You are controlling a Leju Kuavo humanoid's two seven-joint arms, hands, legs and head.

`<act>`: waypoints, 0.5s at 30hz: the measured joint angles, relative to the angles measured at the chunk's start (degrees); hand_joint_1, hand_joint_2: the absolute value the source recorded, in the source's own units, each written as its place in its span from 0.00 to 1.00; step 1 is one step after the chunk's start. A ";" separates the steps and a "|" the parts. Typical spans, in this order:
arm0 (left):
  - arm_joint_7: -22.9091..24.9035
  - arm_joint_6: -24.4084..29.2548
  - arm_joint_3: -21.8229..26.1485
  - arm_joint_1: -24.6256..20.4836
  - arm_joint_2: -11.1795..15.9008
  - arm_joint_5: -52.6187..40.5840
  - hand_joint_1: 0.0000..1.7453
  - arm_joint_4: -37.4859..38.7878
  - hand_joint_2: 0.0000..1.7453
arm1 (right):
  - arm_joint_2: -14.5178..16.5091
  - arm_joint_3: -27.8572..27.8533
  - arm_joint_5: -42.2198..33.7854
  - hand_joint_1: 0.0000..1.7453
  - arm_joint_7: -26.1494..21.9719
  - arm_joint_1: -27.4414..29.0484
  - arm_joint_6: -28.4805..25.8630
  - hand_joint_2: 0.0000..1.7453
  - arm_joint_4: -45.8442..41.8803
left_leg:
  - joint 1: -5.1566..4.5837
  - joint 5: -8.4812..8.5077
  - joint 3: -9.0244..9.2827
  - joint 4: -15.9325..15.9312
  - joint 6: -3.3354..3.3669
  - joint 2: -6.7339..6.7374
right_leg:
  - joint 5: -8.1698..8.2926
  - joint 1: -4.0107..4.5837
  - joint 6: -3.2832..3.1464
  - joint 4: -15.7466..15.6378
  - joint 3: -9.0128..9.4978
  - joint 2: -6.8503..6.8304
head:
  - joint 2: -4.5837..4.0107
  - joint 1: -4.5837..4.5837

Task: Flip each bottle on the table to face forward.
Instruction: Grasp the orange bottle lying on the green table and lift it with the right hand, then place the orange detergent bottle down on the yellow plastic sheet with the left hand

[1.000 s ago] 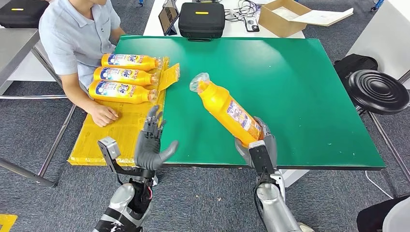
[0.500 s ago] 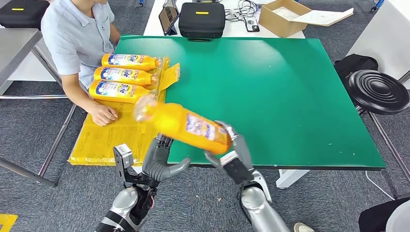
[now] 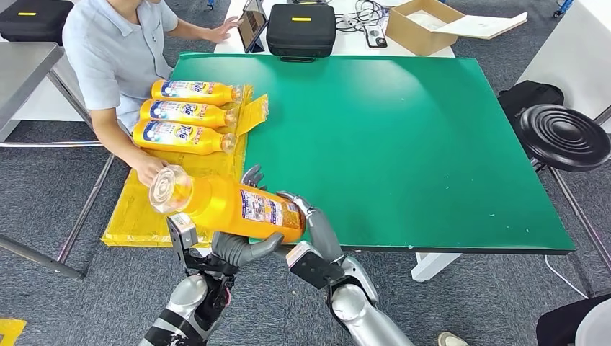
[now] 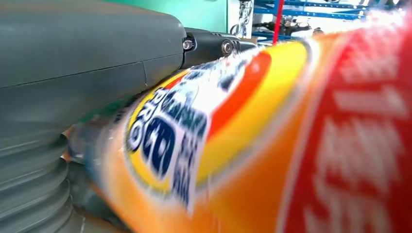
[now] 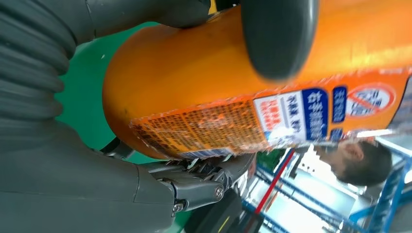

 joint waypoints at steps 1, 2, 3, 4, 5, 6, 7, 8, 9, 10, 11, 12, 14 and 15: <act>-0.04 -0.14 0.11 0.01 -0.13 0.87 0.00 0.01 1.00 | 0.09 0.61 -0.32 0.96 0.01 -0.21 0.11 1.00 0.44 | 0.00 0.00 0.00 0.00 0.00 0.00 | 0.00 0.00 0.00 0.00 0.00 0.00 | 0.00 0.01; -0.04 -0.33 0.24 0.07 -0.26 1.72 0.00 0.01 1.00 | 0.23 1.13 -0.62 0.96 0.02 -0.34 0.21 1.00 0.80 | 0.00 0.00 0.00 0.00 0.00 0.01 | 0.00 0.00 0.00 0.00 0.00 0.01 | 0.00 0.00; -0.03 -0.53 0.36 0.15 -0.36 2.30 0.00 0.01 1.00 | 0.35 1.52 -0.83 0.96 0.02 -0.43 0.28 1.00 1.07 | 0.00 0.00 0.00 0.00 0.00 0.02 | 0.00 0.00 0.00 0.00 0.00 0.01 | 0.00 -0.01; -0.02 -0.69 0.49 0.24 -0.45 2.62 0.00 0.01 1.00 | 0.45 1.80 -0.96 0.96 0.02 -0.56 0.32 1.00 1.31 | 0.00 0.00 0.00 0.00 0.00 0.02 | 0.00 0.00 0.00 0.00 -0.01 0.01 | 0.00 -0.01; -0.01 -0.79 0.61 0.33 -0.54 2.80 0.15 0.01 1.00 | 0.51 2.01 -1.04 0.96 0.02 -0.70 0.33 1.00 1.53 | 0.00 0.00 0.00 0.00 0.00 0.01 | 0.00 0.00 0.00 0.00 -0.01 0.01 | 0.00 -0.01; -0.01 -0.86 0.74 0.41 -0.62 2.89 0.38 0.01 1.00 | 0.54 2.17 -1.10 0.95 0.03 -0.85 0.33 1.00 1.73 | 0.00 0.00 0.00 0.00 0.00 0.01 | 0.00 0.00 0.00 0.00 -0.01 0.01 | 0.00 -0.01; 0.01 -0.93 0.85 0.48 -0.68 3.02 0.63 0.01 1.00 | 0.55 2.30 -1.16 0.95 0.03 -0.97 0.34 1.00 1.91 | 0.00 0.00 -0.01 0.00 0.00 0.01 | 0.00 0.00 0.00 0.00 -0.01 0.01 | 0.00 0.00; 0.07 -1.04 0.93 0.53 -0.72 3.27 0.88 0.01 1.00 | 0.56 2.41 -1.24 0.95 0.04 -1.06 0.35 1.00 2.08 | 0.00 0.00 -0.01 0.00 0.00 0.01 | 0.00 0.00 0.00 0.00 -0.01 0.01 | 0.00 0.00; 0.19 -1.27 1.02 0.58 -0.74 3.74 0.98 0.01 1.00 | 0.57 2.51 -1.36 0.95 0.03 -1.14 0.38 1.00 2.24 | 0.00 0.00 -0.01 0.00 0.00 0.01 | 0.00 -0.01 0.00 0.00 -0.01 0.01 | 0.00 0.00; 0.40 -1.66 1.12 0.64 -0.77 4.54 1.00 0.01 1.00 | 0.59 2.60 -1.50 0.96 0.03 -1.21 0.42 1.00 2.44 | 0.00 0.00 -0.01 0.00 0.00 0.02 | 0.00 -0.01 0.00 0.00 -0.01 0.01 | 0.00 0.00; 0.70 -2.17 1.29 0.72 -0.80 5.59 1.00 0.01 1.00 | 0.65 2.69 -1.68 0.97 0.03 -1.27 0.45 1.00 2.65 | 0.00 0.00 -0.01 0.00 0.00 0.02 | 0.00 -0.01 0.00 0.00 -0.01 0.01 | 0.00 0.00; 1.05 -2.70 1.49 0.81 -0.83 6.74 1.00 0.01 1.00 | 0.73 2.80 -1.91 0.97 0.03 -1.30 0.50 1.00 2.90 | 0.00 0.00 0.00 0.00 0.00 0.02 | 0.00 -0.01 0.00 0.00 -0.02 0.01 | 0.00 0.00; 1.81 -3.43 1.92 1.07 -0.91 8.92 1.00 0.00 1.00 | 0.93 3.05 -2.46 0.95 0.04 -1.31 0.65 1.00 3.45 | 0.00 0.00 0.00 0.00 0.00 0.02 | 0.00 0.00 0.00 0.00 -0.02 0.01 | 0.00 0.00; 2.19 -3.57 2.11 1.24 -0.97 9.80 1.00 -0.01 1.00 | 1.01 3.17 -2.74 0.94 0.04 -1.31 0.76 1.00 3.74 | 0.00 0.00 0.00 0.00 0.00 0.02 | 0.00 0.00 0.00 0.00 -0.02 0.01 | 0.00 0.00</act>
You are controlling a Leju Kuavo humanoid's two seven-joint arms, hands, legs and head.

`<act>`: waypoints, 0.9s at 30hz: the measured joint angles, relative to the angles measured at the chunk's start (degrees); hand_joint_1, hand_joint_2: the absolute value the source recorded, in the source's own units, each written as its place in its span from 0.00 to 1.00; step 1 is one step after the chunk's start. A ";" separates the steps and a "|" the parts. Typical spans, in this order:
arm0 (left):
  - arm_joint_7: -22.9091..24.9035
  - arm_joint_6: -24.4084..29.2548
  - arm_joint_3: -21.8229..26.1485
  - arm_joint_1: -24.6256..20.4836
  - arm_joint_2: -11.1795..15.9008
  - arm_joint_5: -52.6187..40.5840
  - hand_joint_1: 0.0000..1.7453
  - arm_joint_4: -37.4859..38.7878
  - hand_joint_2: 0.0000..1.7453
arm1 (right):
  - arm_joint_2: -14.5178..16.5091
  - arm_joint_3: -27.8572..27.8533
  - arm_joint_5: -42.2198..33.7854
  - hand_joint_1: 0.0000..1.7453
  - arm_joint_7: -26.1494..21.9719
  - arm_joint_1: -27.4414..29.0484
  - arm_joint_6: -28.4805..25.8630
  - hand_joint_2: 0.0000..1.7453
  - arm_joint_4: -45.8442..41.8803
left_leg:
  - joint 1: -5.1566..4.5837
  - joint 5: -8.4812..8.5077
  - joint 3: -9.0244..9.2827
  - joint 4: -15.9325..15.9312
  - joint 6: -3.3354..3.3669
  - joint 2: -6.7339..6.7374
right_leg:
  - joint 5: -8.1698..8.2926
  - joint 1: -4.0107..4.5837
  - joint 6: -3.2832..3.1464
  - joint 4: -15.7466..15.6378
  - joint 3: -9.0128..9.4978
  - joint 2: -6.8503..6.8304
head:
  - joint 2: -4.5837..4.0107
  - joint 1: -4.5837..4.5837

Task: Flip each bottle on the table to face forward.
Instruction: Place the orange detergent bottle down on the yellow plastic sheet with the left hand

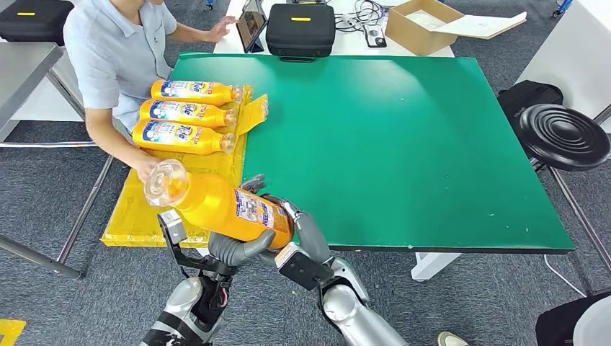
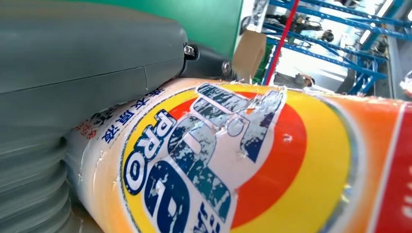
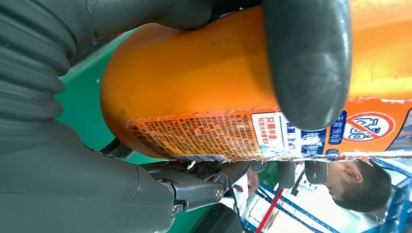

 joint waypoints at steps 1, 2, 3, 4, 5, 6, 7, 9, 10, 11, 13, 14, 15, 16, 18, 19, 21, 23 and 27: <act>0.34 -0.06 0.20 0.19 -0.09 0.73 1.00 -0.01 1.00 | 0.10 0.13 -0.26 0.92 0.00 0.02 0.13 1.00 0.30 | 0.00 0.00 0.00 0.00 0.00 0.00 | 0.00 0.00 0.00 0.00 0.00 0.00 | 0.00 0.00; 0.65 -0.09 0.39 0.36 -0.17 1.32 1.00 -0.01 1.00 | 0.19 0.26 -0.48 0.88 0.00 0.03 0.23 1.00 0.62 | 0.00 0.00 0.00 0.00 0.00 0.01 | 0.00 0.00 0.00 0.00 -0.01 0.00 | 0.00 0.00; 0.87 -0.09 0.56 0.50 -0.23 1.72 1.00 -0.01 1.00 | 0.27 0.43 -0.66 0.70 -0.01 0.04 0.31 1.00 0.93 | 0.00 0.00 0.00 0.00 0.00 0.01 | 0.00 0.00 0.00 0.00 -0.02 0.01 | 0.00 0.00; 1.03 -0.09 0.70 0.60 -0.28 1.97 1.00 -0.02 1.00 | 0.35 0.62 -0.82 0.49 -0.02 0.05 0.38 1.00 1.23 | 0.00 0.00 0.00 0.00 0.00 0.01 | 0.00 0.00 0.00 0.00 -0.02 0.01 | 0.00 0.00; 1.15 -0.09 0.85 0.66 -0.31 2.12 1.00 -0.04 1.00 | 0.40 0.83 -0.96 0.28 -0.02 0.03 0.49 1.00 1.56 | 0.00 0.00 0.00 0.00 0.00 0.02 | 0.00 0.00 0.00 0.00 -0.02 0.01 | 0.00 0.00; 1.22 -0.07 0.98 0.69 -0.33 2.23 1.00 -0.08 1.00 | 0.46 1.09 -1.06 0.10 -0.03 0.02 0.65 1.00 1.89 | 0.00 0.00 0.00 0.00 0.00 0.02 | 0.00 0.00 0.00 0.00 -0.03 0.01 | 0.00 -0.01; 1.28 -0.02 1.10 0.71 -0.34 2.30 1.00 -0.17 1.00 | 0.51 1.37 -1.10 0.06 -0.04 0.00 0.87 1.00 2.30 | 0.00 0.00 0.00 0.00 0.00 0.02 | 0.00 0.00 0.00 0.00 -0.02 0.01 | 0.00 -0.01; 1.39 0.14 1.32 0.73 -0.36 2.53 1.00 -0.38 1.00 | 0.61 1.95 -1.04 0.03 -0.10 -0.01 1.22 1.00 3.19 | 0.00 0.00 -0.01 0.00 0.00 0.02 | 0.00 0.00 0.00 0.00 -0.03 0.01 | 0.00 -0.01; 1.44 0.22 1.43 0.74 -0.36 2.66 1.00 -0.48 1.00 | 0.64 2.21 -1.00 0.01 -0.12 -0.02 1.31 1.00 3.61 | 0.00 0.00 -0.01 0.00 0.00 0.02 | 0.00 0.00 0.00 0.00 -0.03 0.01 | 0.00 0.00; 1.47 0.30 1.53 0.75 -0.36 2.78 1.00 -0.55 1.00 | 0.66 2.42 -0.98 0.00 -0.13 -0.04 1.33 1.00 3.93 | 0.00 0.00 -0.01 0.00 0.00 0.02 | 0.00 0.00 0.00 0.00 -0.03 0.01 | 0.00 0.00; 1.57 0.66 1.71 0.77 -0.36 3.00 1.00 -0.64 1.00 | 0.72 2.65 -0.99 0.00 -0.13 -0.10 1.31 0.50 4.44 | 0.00 0.00 -0.01 0.00 0.00 0.03 | 0.00 0.00 0.00 0.00 -0.03 0.01 | 0.00 0.00; 1.71 1.23 1.78 0.78 -0.37 3.07 1.00 -0.67 1.00 | 0.77 2.71 -1.00 0.00 -0.13 -0.14 1.21 0.25 4.66 | 0.00 0.00 -0.01 0.00 0.00 0.02 | 0.00 0.00 0.00 0.00 -0.03 0.01 | 0.00 -0.01; 1.93 2.09 1.84 0.78 -0.39 3.09 1.00 -0.67 1.00 | 0.82 2.76 -0.97 0.00 -0.11 -0.16 1.00 0.00 4.86 | 0.00 0.00 -0.01 0.00 0.00 0.02 | 0.00 0.00 0.00 0.00 -0.03 0.01 | 0.00 -0.01; 2.20 3.58 1.91 0.74 -0.44 2.94 1.00 -0.67 1.00 | 0.85 2.84 -0.87 0.00 -0.09 -0.16 0.49 0.00 5.05 | 0.00 0.00 -0.01 0.00 0.00 0.02 | 0.00 0.00 0.00 0.00 -0.03 0.01 | 0.00 0.00; 2.75 8.04 2.01 0.40 -0.60 1.88 1.00 -0.66 1.00 | 0.87 3.10 -0.44 0.00 -0.03 0.03 -1.45 0.00 5.33 | 0.00 0.00 -0.02 0.00 0.00 0.01 | 0.00 0.00 0.00 0.00 -0.03 0.00 | 0.00 0.01; 2.93 11.07 2.07 -0.03 -0.68 0.81 1.00 -0.55 1.00 | 0.87 3.30 -0.11 0.00 0.00 0.24 -2.83 0.00 5.43 | 0.00 0.00 -0.02 0.00 0.00 0.01 | 0.00 0.00 0.00 0.00 -0.03 0.00 | 0.00 0.01; 2.97 18.08 2.34 -1.70 -0.70 -2.55 1.00 0.24 1.00 | 0.83 3.93 0.60 0.00 0.01 0.97 -5.55 0.00 5.46 | 0.00 0.00 -0.03 0.00 0.00 0.01 | 0.00 0.00 0.00 0.00 -0.03 0.00 | 0.00 0.02; 2.60 25.19 2.87 -4.08 -0.45 -6.93 1.00 1.89 1.00 | 0.79 4.82 1.27 0.00 -0.04 2.08 -7.76 0.00 5.34 | 0.00 0.00 -0.03 0.00 0.00 -0.01 | 0.00 0.01 0.00 0.00 -0.02 0.00 | 0.00 0.01; 1.24 33.25 3.29 -8.02 0.33 -14.54 1.00 6.30 1.00 | 0.73 6.51 2.14 0.00 -0.07 3.53 -10.87 0.00 4.91 | 0.01 0.02 -0.04 0.00 -0.02 -0.03 | 0.01 0.03 -0.01 0.02 -0.03 -0.01 | 0.00 0.01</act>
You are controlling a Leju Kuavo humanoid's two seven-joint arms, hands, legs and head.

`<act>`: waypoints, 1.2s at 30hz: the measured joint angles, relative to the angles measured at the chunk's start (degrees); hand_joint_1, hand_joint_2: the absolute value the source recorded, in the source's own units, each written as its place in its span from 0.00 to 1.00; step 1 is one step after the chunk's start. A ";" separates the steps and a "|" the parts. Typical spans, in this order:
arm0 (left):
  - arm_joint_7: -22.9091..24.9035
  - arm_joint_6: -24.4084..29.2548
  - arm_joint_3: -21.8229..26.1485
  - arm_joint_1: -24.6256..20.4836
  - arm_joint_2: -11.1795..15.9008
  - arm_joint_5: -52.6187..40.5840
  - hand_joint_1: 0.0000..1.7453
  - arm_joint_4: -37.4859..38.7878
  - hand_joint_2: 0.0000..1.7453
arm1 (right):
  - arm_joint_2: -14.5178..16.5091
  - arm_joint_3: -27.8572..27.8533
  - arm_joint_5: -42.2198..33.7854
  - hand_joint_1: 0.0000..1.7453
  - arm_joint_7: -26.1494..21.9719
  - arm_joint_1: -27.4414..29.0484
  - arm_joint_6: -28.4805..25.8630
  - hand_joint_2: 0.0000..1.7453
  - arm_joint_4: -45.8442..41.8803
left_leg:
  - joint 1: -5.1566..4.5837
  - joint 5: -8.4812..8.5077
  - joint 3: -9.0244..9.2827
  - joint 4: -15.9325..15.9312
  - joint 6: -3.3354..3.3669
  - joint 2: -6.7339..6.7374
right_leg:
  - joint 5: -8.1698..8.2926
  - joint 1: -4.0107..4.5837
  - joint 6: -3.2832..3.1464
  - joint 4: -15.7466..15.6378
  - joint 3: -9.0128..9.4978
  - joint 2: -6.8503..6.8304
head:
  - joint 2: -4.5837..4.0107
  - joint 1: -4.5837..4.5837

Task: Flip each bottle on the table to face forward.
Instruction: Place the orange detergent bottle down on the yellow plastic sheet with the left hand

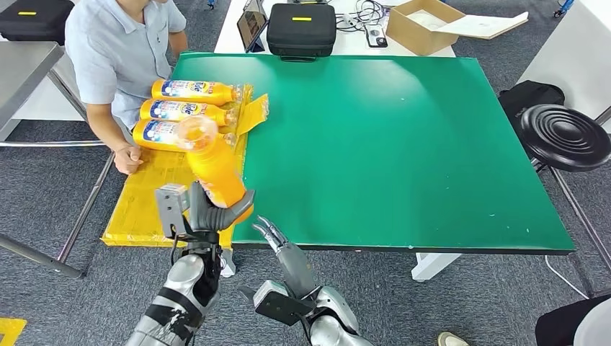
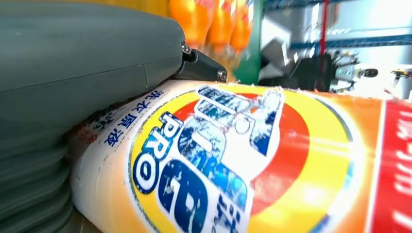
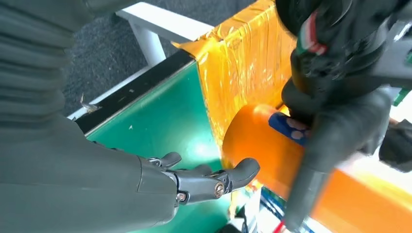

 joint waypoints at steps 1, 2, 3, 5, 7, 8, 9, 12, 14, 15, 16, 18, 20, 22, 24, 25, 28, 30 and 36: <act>-0.22 0.97 0.00 -0.70 0.17 -1.05 1.00 1.05 1.00 | -0.04 0.32 0.08 0.00 0.00 0.11 -0.43 0.00 -0.15 | 0.00 0.00 0.00 0.00 0.00 0.02 | 0.00 0.00 0.00 0.00 0.00 0.01 | 0.00 0.00; -0.37 1.51 0.01 -1.22 0.31 -1.64 1.00 1.85 1.00 | -0.10 0.56 0.13 0.00 0.00 0.17 -0.68 0.00 -0.26 | 0.00 0.00 0.00 0.00 0.00 0.04 | 0.00 -0.01 0.00 0.00 -0.01 0.02 | 0.00 0.00; -0.60 1.97 0.01 -1.64 0.44 -2.11 1.00 2.51 1.00 | -0.17 0.74 0.18 0.00 0.00 0.20 -0.87 0.00 -0.31 | 0.00 0.00 0.00 0.00 0.00 0.05 | 0.00 -0.02 0.00 0.00 -0.01 0.02 | 0.00 0.00; -1.30 3.54 0.01 -2.40 0.71 -3.91 1.00 3.70 1.00 | -0.36 1.21 0.34 0.00 0.00 0.22 -1.57 0.00 -0.44 | 0.00 0.00 -0.01 0.00 0.00 0.03 | 0.00 -0.03 0.00 0.00 -0.01 0.01 | 0.00 0.01; -2.00 5.75 0.08 -3.17 1.15 -6.54 1.00 4.92 1.00 | -0.50 1.78 0.42 0.00 0.00 0.23 -2.49 0.00 -0.63 | 0.00 0.00 -0.02 0.00 0.00 0.02 | 0.00 -0.03 0.00 0.00 -0.01 0.00 | 0.00 0.01; -2.27 7.09 0.14 -3.61 1.44 -8.15 1.00 5.56 1.00 | -0.56 2.02 0.34 0.00 0.00 0.24 -2.79 0.00 -0.72 | 0.00 0.00 -0.02 0.00 0.00 0.03 | 0.00 -0.03 0.00 0.00 -0.01 0.01 | 0.00 0.00; -2.57 8.90 0.19 -4.12 1.76 -10.33 1.00 6.35 1.00 | -0.65 2.25 0.21 0.00 0.00 0.26 -2.93 0.00 -0.84 | 0.00 0.00 -0.02 0.00 0.00 0.03 | 0.00 -0.03 0.00 0.00 -0.01 0.01 | 0.00 0.00; -3.18 15.00 0.22 -6.06 2.77 -18.16 1.00 9.39 1.00 | -1.05 3.02 -0.35 0.00 0.00 0.29 -3.01 0.00 -1.48 | 0.00 0.00 -0.02 0.00 0.00 0.02 | 0.00 -0.03 0.00 0.00 -0.01 0.01 | 0.00 -0.01; -2.93 17.98 0.22 -7.63 3.51 -24.06 1.00 11.93 1.00 | -1.31 3.53 -0.82 0.00 0.00 0.29 -3.01 0.00 -2.06 | 0.00 0.00 -0.02 0.00 0.00 0.02 | 0.00 -0.02 0.00 0.00 -0.01 0.00 | 0.00 -0.01; -2.50 18.99 0.28 -8.43 3.85 -27.77 1.00 13.27 1.00 | -1.43 3.79 -1.07 0.00 0.00 0.29 -3.01 0.00 -2.38 | 0.00 0.00 -0.02 0.00 0.00 0.02 | 0.00 -0.01 0.00 0.00 -0.01 0.00 | 0.00 -0.01; -1.78 19.56 0.54 -9.30 4.12 -32.09 1.00 14.76 1.00 | -1.56 4.08 -1.33 0.00 0.00 0.29 -3.03 0.00 -2.77 | 0.00 0.01 -0.02 0.00 0.00 0.01 | 0.00 -0.01 0.00 0.00 -0.01 0.00 | 0.00 0.00; 0.70 19.95 1.69 -11.35 4.50 -41.74 1.00 18.33 1.00 | -1.82 4.88 -1.99 0.00 0.00 0.22 -3.08 0.00 -3.79 | 0.01 0.02 -0.02 0.00 -0.01 0.02 | 0.01 -0.01 0.00 0.01 -0.01 0.00 | 0.00 0.01; 4.58 20.03 3.62 -14.10 4.93 -51.28 1.00 23.17 1.00 | -2.08 5.90 -2.96 0.00 0.00 0.14 -3.08 0.00 -5.42 | 0.01 0.03 -0.01 0.00 -0.01 0.04 | 0.01 -0.01 -0.01 0.02 -0.01 0.01 | 0.00 0.01; 8.94 20.06 5.51 -16.98 5.59 -58.51 1.00 28.20 1.00 | -2.28 6.76 -3.95 0.00 -0.01 0.10 -2.75 0.00 -7.33 | 0.01 0.03 0.00 0.00 -0.01 0.06 | 0.02 -0.01 -0.01 0.03 -0.01 0.02 | 0.00 0.01; 12.47 20.04 6.64 -19.32 6.42 -62.61 1.00 32.68 1.00 | -2.46 7.41 -4.63 0.00 -0.02 0.09 -2.16 0.00 -9.07 | 0.01 0.03 0.00 0.00 -0.01 0.06 | 0.02 0.00 -0.01 0.03 -0.01 0.02 | 0.00 0.01; 13.64 20.02 6.95 -20.21 6.88 -63.65 1.00 34.59 1.00 | -2.52 7.67 -4.85 0.00 -0.02 0.09 -1.90 0.00 -9.80 | 0.02 0.03 0.00 0.00 -0.01 0.07 | 0.02 0.00 -0.01 0.03 -0.02 0.02 | 0.00 0.00; 15.70 19.87 7.58 -22.01 8.02 -65.20 1.00 38.97 1.00 | -2.76 8.22 -5.21 0.00 -0.02 0.09 -1.39 0.00 -11.55 | 0.04 0.03 -0.02 0.00 -0.02 0.02 | 0.01 0.00 -0.01 0.04 -0.02 0.00 | 0.00 0.00; 17.21 19.44 7.74 -22.71 8.56 -66.23 1.00 40.98 1.00 | -2.96 8.58 -5.43 0.00 -0.02 0.09 -1.08 0.00 -12.58 | 0.04 0.03 -0.04 0.00 -0.03 0.01 | 0.00 0.00 -0.01 0.04 -0.03 0.00 | 0.00 0.01; 19.23 18.05 7.85 -23.44 9.66 -67.45 1.00 44.47 1.00 | -3.48 9.16 -6.01 0.00 -0.02 0.13 -0.46 0.00 -14.69 | 0.02 0.03 -0.04 0.00 -0.02 0.02 | 0.01 -0.03 -0.01 0.03 -0.02 0.01 | 0.00 0.02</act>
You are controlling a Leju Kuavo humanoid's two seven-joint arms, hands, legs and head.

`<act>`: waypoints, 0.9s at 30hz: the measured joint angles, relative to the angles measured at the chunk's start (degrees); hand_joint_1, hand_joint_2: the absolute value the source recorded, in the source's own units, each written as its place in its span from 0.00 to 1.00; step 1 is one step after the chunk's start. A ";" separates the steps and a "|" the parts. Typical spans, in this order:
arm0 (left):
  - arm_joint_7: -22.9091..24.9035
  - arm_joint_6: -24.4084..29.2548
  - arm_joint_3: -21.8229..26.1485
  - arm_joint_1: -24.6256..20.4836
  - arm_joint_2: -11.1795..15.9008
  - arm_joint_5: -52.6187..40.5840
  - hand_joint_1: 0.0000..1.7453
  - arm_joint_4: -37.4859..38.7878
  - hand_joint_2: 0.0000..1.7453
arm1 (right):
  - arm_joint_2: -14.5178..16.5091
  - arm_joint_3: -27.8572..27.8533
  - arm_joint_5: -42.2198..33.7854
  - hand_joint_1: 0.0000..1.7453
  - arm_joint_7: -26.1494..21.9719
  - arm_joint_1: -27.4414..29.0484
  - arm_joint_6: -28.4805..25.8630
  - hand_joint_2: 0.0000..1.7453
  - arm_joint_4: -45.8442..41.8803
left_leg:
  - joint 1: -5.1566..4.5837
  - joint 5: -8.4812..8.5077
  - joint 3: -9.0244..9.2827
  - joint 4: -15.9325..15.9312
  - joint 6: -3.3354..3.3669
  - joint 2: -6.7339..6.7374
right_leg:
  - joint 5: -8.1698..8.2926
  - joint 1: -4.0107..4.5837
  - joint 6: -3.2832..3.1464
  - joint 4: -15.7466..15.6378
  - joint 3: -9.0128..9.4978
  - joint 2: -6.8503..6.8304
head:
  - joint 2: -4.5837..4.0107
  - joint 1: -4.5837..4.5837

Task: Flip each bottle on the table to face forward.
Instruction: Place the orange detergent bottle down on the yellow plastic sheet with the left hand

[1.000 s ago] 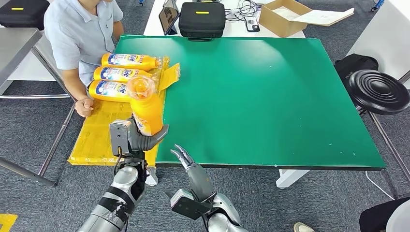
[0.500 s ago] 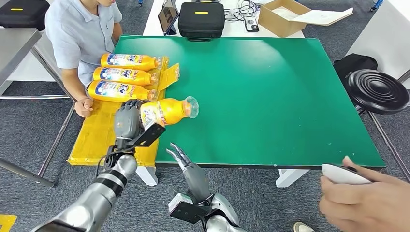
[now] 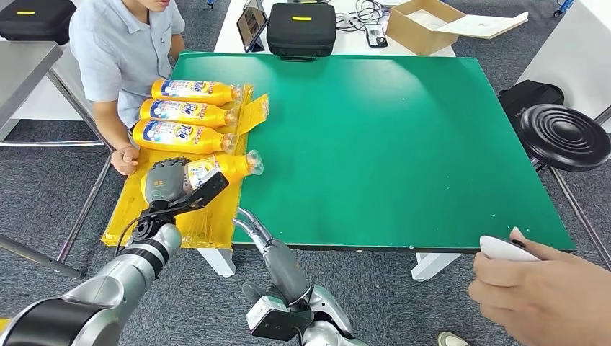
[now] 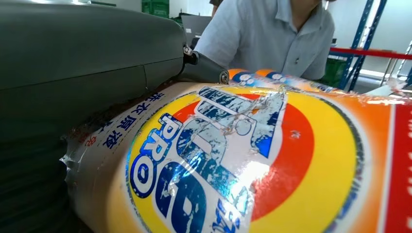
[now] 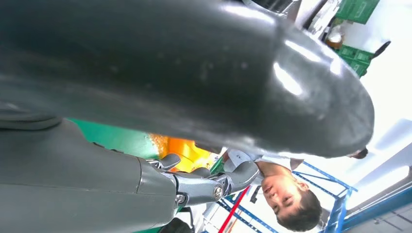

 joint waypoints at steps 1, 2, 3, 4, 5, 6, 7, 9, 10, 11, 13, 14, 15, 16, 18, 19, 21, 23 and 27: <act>0.20 -0.30 0.00 -0.03 0.13 -0.18 1.00 0.33 1.00 | -0.02 0.02 -0.06 0.00 0.00 0.01 0.09 0.00 -0.13 | 0.00 0.00 0.00 0.00 0.00 0.00 | 0.00 0.00 0.00 0.00 0.00 0.00 | 0.00 -0.01; 0.37 -0.64 0.00 -0.06 0.25 -0.32 1.00 0.64 1.00 | -0.03 0.03 -0.13 0.00 0.00 0.02 0.15 0.00 -0.20 | 0.00 0.00 0.00 0.00 0.00 0.00 | 0.00 0.00 0.00 0.00 0.00 0.00 | 0.00 -0.01; 0.50 -1.07 0.00 -0.09 0.35 -0.42 1.00 0.93 1.00 | -0.03 0.05 -0.17 0.00 0.00 0.02 0.23 0.00 -0.23 | 0.00 0.00 0.01 0.00 0.00 0.00 | 0.00 0.00 0.00 0.00 0.00 0.00 | 0.00 -0.01; 0.60 -1.50 0.00 -0.11 0.46 -0.46 1.00 1.19 1.00 | -0.03 0.06 -0.21 0.00 0.00 0.02 0.33 0.00 -0.24 | 0.00 0.00 0.01 0.00 0.00 0.00 | 0.00 0.01 0.00 0.00 0.00 0.00 | 0.00 -0.02; 0.65 -1.76 0.00 -0.13 0.55 -0.47 1.00 1.42 1.00 | -0.03 0.07 -0.23 0.00 0.00 0.02 0.43 0.00 -0.24 | 0.00 0.00 0.01 0.00 0.00 0.00 | 0.00 0.01 0.00 0.00 0.00 0.00 | 0.00 -0.01; 0.68 -1.98 0.00 -0.15 0.62 -0.48 1.00 1.62 1.00 | -0.04 0.07 -0.23 0.00 0.00 0.02 0.52 0.00 -0.24 | 0.00 0.00 0.01 0.00 0.00 0.00 | 0.00 0.02 0.00 0.00 0.00 0.00 | 0.00 -0.01; 0.66 -2.17 0.00 -0.17 0.68 -0.48 1.00 1.77 1.00 | -0.04 0.08 -0.24 0.00 0.00 0.02 0.61 0.00 -0.24 | 0.01 0.00 0.01 0.00 0.00 0.00 | 0.00 0.02 0.00 0.00 0.00 0.00 | 0.00 -0.01; 0.19 -2.82 0.00 -0.20 0.70 -0.40 0.96 1.98 1.00 | -0.08 0.09 -0.25 0.00 0.00 0.02 0.81 0.00 -0.24 | 0.01 0.00 0.01 0.00 0.00 0.00 | 0.00 0.02 0.00 0.00 0.00 0.00 | 0.00 -0.01; -0.30 -3.30 0.00 -0.20 0.70 -0.27 0.91 2.01 1.00 | -0.10 0.09 -0.25 0.00 0.00 0.02 0.93 0.00 -0.24 | 0.01 0.00 0.01 0.00 0.00 0.00 | 0.00 0.02 0.00 0.00 0.00 0.00 | 0.00 -0.01; -0.93 -3.88 0.01 -0.20 0.70 -0.05 0.77 2.03 1.00 | -0.12 0.09 -0.23 0.00 0.00 0.02 1.05 0.00 -0.25 | 0.01 0.00 0.01 0.00 0.00 0.00 | 0.00 0.02 0.00 0.00 0.00 0.00 | 0.00 -0.01; -2.33 -5.24 0.11 -0.19 0.68 0.69 0.35 2.03 1.00 | -0.14 0.09 -0.22 0.00 0.00 0.03 1.30 0.00 -0.31 | 0.01 0.00 0.01 0.00 0.00 0.01 | 0.00 0.02 0.00 0.00 0.00 0.00 | 0.00 -0.01; -3.03 -5.97 0.23 -0.18 0.64 1.07 0.15 2.03 1.00 | -0.14 0.09 -0.22 0.00 0.00 0.03 1.41 0.00 -0.33 | 0.01 0.00 0.01 0.00 0.00 0.01 | 0.00 0.01 0.00 0.00 -0.01 0.00 | 0.00 -0.01; -3.67 -6.71 0.35 -0.18 0.59 1.37 0.04 2.03 1.00 | -0.14 0.09 -0.22 0.00 0.00 0.03 1.53 0.00 -0.35 | 0.01 0.00 0.01 0.00 0.00 0.01 | 0.00 0.01 0.00 0.00 -0.01 0.00 | 0.00 -0.01; -4.20 -7.35 0.45 -0.18 0.54 1.52 0.01 2.03 1.00 | -0.14 0.09 -0.21 0.00 0.00 0.03 1.65 0.00 -0.35 | 0.01 0.00 0.01 0.00 0.00 0.01 | 0.00 0.01 0.00 0.00 -0.01 0.00 | 0.00 -0.01; -4.95 -8.45 0.52 -0.19 0.40 1.59 0.00 2.03 1.00 | -0.14 0.09 -0.22 0.00 0.00 0.03 1.93 0.00 -0.35 | 0.01 0.00 0.01 0.00 0.00 0.00 | 0.00 0.01 0.00 0.00 0.00 0.00 | 0.00 -0.01; -5.18 -8.97 0.52 -0.20 0.33 1.57 0.00 2.03 1.00 | -0.14 0.09 -0.22 0.00 0.00 0.03 2.04 0.00 -0.35 | 0.01 0.00 0.01 0.00 0.00 0.00 | 0.00 0.01 0.00 0.00 0.00 0.00 | 0.00 -0.01; -5.55 -10.52 0.52 -0.29 0.21 1.51 0.00 2.03 1.00 | -0.14 0.09 -0.25 0.00 0.00 0.04 2.29 0.00 -0.35 | 0.00 0.00 0.02 0.00 0.00 0.00 | 0.00 0.01 0.00 0.00 0.00 0.00 | 0.00 -0.02; -5.88 -12.62 0.52 -0.43 0.11 1.25 0.00 2.03 1.00 | -0.14 0.09 -0.32 0.00 0.00 0.05 2.55 0.00 -0.35 | 0.00 0.00 0.02 0.00 0.00 0.00 | 0.00 0.01 0.00 0.00 0.00 0.00 | 0.00 -0.01; -6.20 -15.87 0.51 -0.99 -0.23 0.65 0.00 2.03 1.00 | -0.14 0.09 -0.49 0.00 0.00 0.07 2.96 0.00 -0.35 | 0.01 0.00 0.03 0.00 0.00 0.00 | 0.00 0.01 0.00 0.00 0.01 0.00 | 0.00 -0.01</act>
